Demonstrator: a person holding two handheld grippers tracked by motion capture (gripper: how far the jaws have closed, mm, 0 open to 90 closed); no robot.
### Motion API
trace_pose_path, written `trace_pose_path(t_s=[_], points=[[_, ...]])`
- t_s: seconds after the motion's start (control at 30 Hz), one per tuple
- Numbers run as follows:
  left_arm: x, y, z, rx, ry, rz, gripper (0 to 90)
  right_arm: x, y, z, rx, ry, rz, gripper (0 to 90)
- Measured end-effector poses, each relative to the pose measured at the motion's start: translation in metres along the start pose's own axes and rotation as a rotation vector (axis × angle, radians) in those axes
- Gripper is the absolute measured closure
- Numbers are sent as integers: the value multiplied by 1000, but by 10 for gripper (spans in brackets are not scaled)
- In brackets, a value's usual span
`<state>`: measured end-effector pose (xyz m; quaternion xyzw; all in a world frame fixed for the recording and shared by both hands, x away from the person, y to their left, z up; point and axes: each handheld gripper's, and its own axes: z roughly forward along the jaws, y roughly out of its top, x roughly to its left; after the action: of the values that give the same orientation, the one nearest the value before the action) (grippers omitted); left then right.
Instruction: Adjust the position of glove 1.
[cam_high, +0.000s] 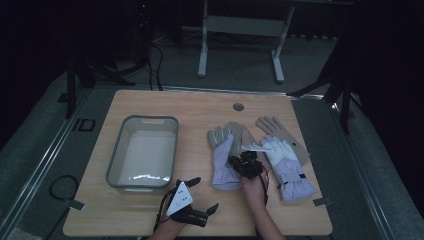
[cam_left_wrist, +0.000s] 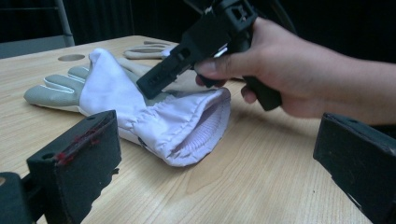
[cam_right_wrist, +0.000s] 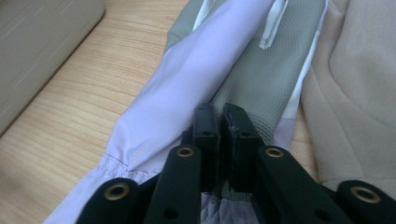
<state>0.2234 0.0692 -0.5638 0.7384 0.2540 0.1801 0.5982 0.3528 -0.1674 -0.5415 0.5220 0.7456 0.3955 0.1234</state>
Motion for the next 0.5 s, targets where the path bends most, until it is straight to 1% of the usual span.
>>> trace_pose_path(t_s=[0.1, 0.13, 0.27, 0.3, 0.37, 0.43, 0.5], points=[[0, 0, 0, 4, -1, 0, 6, 0, 8, -7, 1, 5, -47, 766], [0, 0, 0, 3, -1, 0, 6, -1, 11, -11, -7, 3, -64, 737], [0, 0, 0, 3, -1, 0, 6, -9, 23, -26, -26, 12, -106, 670], [0, 0, 0, 3, -2, 1, 6, -11, 26, -30, -26, 10, -122, 654], [0, 0, 0, 3, -2, 2, 6, -18, 32, -40, -34, 19, -169, 618], [0, 0, 0, 4, -2, 2, 6, -25, 35, -50, -41, 29, -203, 615], [0, 0, 0, 4, -1, 1, 6, -32, 36, -57, -39, 22, -232, 614]])
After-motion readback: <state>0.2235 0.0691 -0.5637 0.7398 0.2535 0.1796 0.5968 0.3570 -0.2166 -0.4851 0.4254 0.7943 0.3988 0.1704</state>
